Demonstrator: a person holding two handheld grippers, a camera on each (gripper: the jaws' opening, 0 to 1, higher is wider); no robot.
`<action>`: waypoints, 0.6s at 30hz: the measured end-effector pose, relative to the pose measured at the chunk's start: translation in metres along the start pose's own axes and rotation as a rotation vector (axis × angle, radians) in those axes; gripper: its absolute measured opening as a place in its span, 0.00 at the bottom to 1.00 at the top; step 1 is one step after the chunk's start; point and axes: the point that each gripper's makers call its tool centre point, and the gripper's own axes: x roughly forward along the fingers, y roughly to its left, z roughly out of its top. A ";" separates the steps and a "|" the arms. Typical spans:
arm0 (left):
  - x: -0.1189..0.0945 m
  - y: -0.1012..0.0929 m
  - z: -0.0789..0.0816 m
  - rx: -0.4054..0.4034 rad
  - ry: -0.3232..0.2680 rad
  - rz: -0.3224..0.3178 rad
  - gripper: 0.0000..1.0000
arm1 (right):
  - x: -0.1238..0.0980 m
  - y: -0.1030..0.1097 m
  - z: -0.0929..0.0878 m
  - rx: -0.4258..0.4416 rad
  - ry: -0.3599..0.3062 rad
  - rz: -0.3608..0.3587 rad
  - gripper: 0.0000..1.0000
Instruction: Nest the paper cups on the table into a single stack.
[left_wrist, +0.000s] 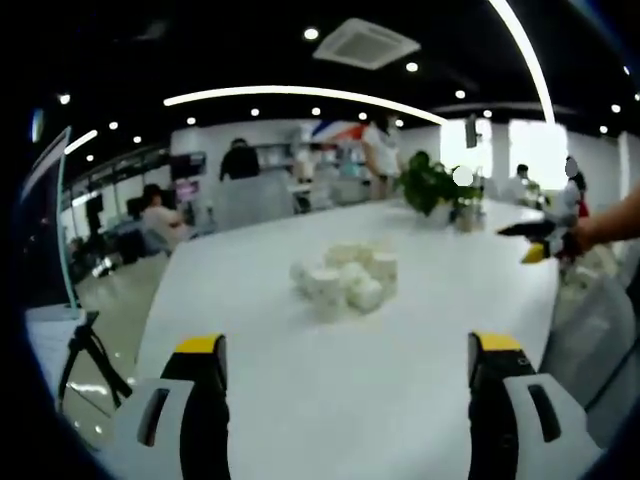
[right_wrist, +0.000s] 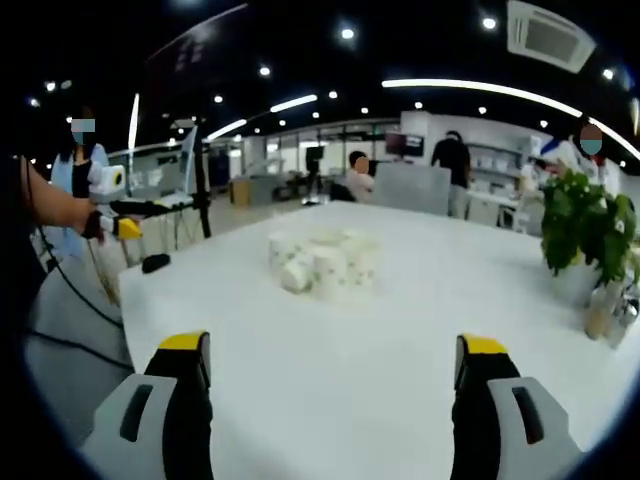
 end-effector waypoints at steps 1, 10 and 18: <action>0.000 0.000 0.000 -0.006 -0.001 0.000 1.00 | 0.002 0.000 0.000 0.000 0.000 0.002 1.00; 0.006 0.001 0.004 -0.007 -0.006 0.007 1.00 | 0.016 -0.006 0.004 0.014 -0.010 0.002 1.00; 0.010 -0.001 0.005 -0.009 -0.006 0.005 1.00 | 0.028 -0.008 0.010 0.005 -0.023 0.009 1.00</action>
